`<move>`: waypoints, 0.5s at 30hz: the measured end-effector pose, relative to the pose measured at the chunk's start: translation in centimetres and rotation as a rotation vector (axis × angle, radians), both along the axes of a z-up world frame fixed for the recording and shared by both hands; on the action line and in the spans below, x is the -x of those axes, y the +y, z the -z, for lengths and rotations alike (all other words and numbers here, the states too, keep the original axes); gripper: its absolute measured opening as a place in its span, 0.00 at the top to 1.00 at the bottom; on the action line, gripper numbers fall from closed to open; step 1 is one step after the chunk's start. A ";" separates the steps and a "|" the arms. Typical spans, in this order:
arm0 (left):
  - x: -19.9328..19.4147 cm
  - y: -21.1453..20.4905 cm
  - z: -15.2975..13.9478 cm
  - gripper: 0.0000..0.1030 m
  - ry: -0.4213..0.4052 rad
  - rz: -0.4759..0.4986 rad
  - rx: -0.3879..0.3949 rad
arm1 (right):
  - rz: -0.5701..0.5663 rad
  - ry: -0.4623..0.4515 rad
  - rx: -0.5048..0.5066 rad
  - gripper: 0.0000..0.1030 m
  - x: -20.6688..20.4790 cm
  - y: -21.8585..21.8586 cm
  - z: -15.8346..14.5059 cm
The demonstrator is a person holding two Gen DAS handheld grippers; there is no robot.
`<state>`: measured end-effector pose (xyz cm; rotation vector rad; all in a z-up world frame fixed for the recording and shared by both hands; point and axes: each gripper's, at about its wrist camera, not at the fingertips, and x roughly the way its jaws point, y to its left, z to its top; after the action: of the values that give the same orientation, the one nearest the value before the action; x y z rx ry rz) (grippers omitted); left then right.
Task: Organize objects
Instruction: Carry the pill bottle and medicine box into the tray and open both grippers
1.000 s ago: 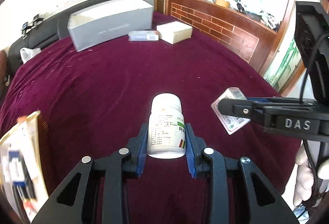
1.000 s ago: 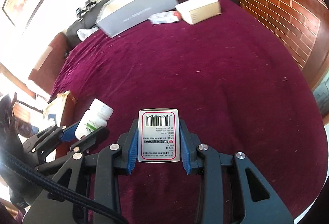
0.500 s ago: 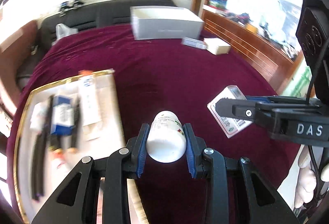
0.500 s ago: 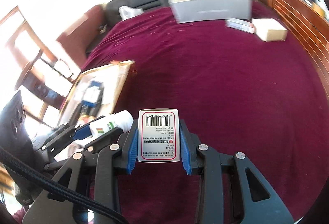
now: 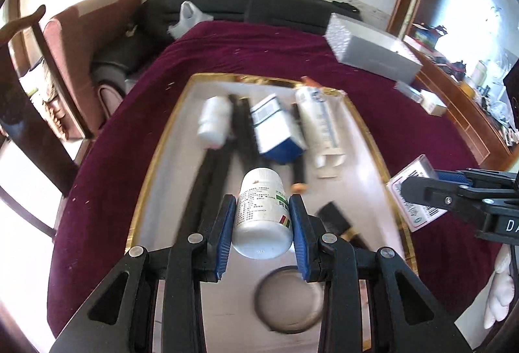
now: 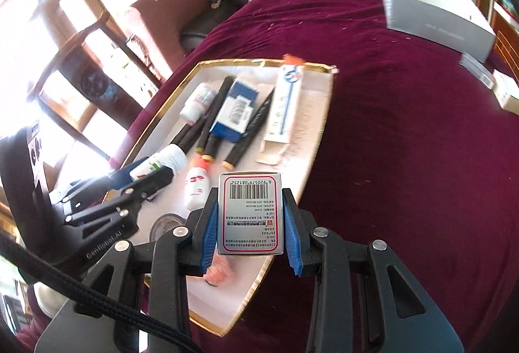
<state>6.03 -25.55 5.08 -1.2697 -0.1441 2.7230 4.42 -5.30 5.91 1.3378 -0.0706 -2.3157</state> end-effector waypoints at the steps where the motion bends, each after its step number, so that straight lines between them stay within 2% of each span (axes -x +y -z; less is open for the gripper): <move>1: 0.1 -0.6 0.4 0.72 -0.009 -0.009 0.002 | -0.005 -0.004 -0.007 0.68 0.2 -0.5 0.2; 10: 1.1 -0.9 2.7 0.72 -0.071 0.008 0.024 | -0.009 -0.047 -0.114 0.68 3.3 -3.6 2.9; 15: 0.9 -0.4 2.7 0.72 -0.055 0.020 0.055 | -0.003 -0.045 -0.167 0.68 4.1 -4.2 3.8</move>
<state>5.12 -25.93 2.40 -1.3537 -0.0628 2.6945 0.28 -9.54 2.07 1.4693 0.1130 -2.3327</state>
